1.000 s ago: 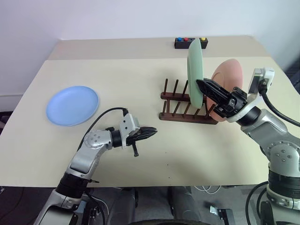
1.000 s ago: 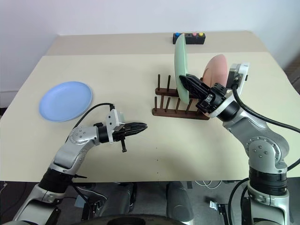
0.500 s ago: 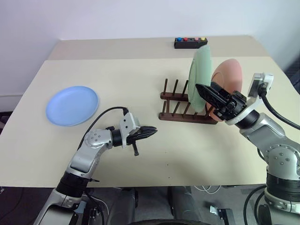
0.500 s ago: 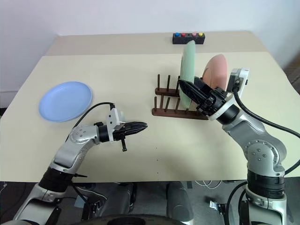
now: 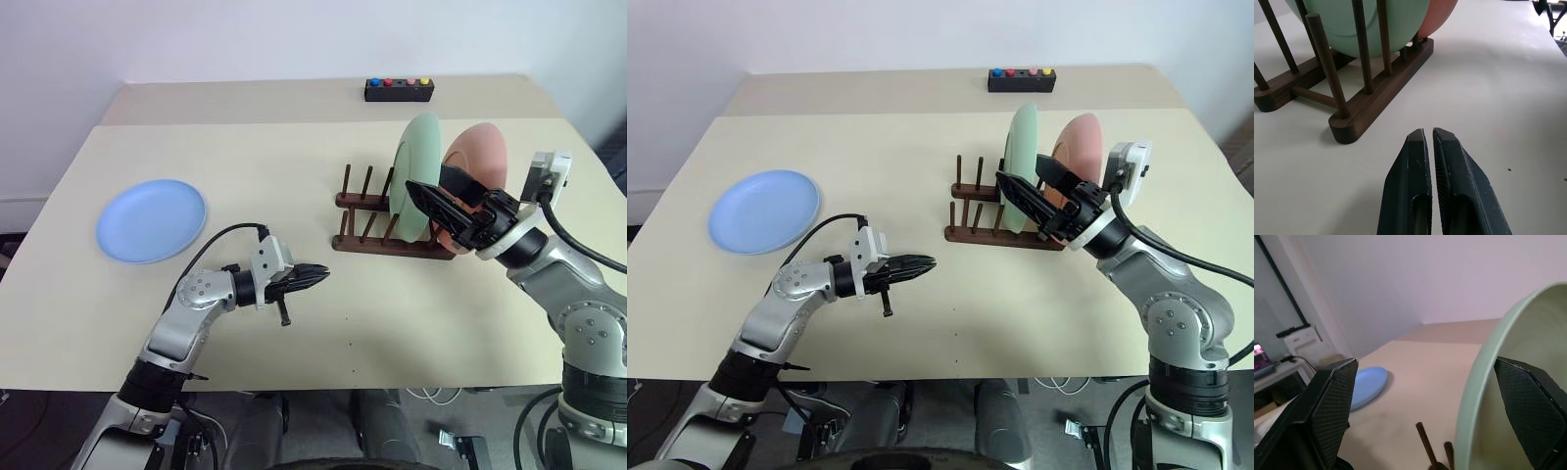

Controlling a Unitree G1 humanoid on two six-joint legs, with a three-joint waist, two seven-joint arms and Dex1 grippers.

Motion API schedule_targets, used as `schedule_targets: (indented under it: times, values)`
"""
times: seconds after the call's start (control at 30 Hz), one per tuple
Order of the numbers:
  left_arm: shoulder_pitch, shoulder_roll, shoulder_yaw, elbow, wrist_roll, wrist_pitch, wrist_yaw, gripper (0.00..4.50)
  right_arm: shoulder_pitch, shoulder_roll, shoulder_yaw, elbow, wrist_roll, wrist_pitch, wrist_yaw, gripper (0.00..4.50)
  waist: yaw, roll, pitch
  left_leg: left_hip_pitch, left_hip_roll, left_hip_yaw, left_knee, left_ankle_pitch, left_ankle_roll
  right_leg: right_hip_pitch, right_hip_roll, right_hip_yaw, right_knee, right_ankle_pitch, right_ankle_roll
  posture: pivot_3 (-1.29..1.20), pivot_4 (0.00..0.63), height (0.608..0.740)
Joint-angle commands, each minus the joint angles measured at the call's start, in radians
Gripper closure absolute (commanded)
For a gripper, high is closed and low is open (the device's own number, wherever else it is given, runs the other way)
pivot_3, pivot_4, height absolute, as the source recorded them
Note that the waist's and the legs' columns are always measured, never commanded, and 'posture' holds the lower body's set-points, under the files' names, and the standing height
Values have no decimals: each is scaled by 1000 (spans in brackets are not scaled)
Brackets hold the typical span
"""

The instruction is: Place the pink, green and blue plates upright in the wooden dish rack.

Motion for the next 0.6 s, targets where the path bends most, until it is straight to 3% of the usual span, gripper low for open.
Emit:
schedule_targets:
  times: [0.03,0.43,0.6]
  values:
    - [-10,-3,6,-9,-3,-17,-3,4283,4,-42,-9,-57,-40,-8,20,13,0,0,0,0,0,0,0,0,0,0,0,0,0,0,0,0,150,740]
    - [-13,-3,8,-2,-4,-22,-9,4283,0,-160,-2,-201,-102,5,69,13,1,0,0,0,0,0,0,0,0,0,0,0,0,0,0,0,150,740]
    - [-16,15,35,-3,-7,-22,-4,4283,14,-265,-27,-241,-216,-45,132,13,2,0,0,-1,0,0,0,0,0,0,0,0,-1,0,0,0,150,740]
